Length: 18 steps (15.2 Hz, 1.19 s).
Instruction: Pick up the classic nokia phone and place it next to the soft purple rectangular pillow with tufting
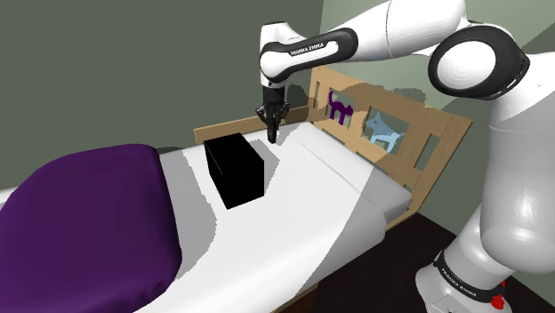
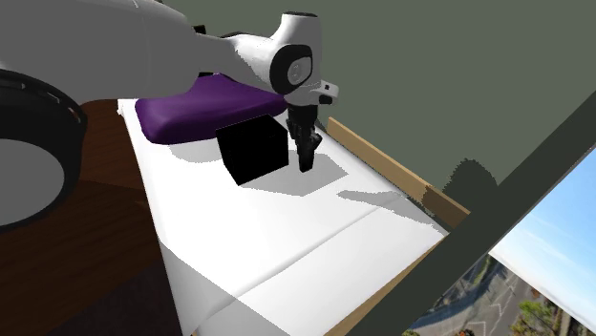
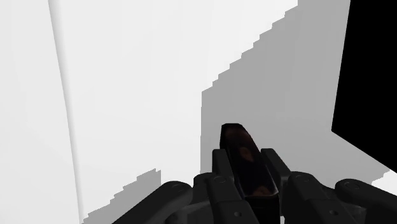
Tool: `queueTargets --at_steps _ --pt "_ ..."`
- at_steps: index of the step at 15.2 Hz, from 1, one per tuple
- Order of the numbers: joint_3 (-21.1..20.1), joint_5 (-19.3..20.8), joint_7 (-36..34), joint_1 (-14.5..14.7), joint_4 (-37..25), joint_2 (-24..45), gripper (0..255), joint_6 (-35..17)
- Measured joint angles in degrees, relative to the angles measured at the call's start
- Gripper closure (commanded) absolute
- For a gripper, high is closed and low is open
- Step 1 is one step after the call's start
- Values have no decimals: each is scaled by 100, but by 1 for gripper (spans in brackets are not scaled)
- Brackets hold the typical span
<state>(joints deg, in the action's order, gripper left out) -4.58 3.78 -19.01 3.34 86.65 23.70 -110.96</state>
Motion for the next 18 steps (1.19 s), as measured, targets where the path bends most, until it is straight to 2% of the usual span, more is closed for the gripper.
queueTargets --at_steps 18 --pt "-7 -23 66 15 -1306 -48 255 1354"
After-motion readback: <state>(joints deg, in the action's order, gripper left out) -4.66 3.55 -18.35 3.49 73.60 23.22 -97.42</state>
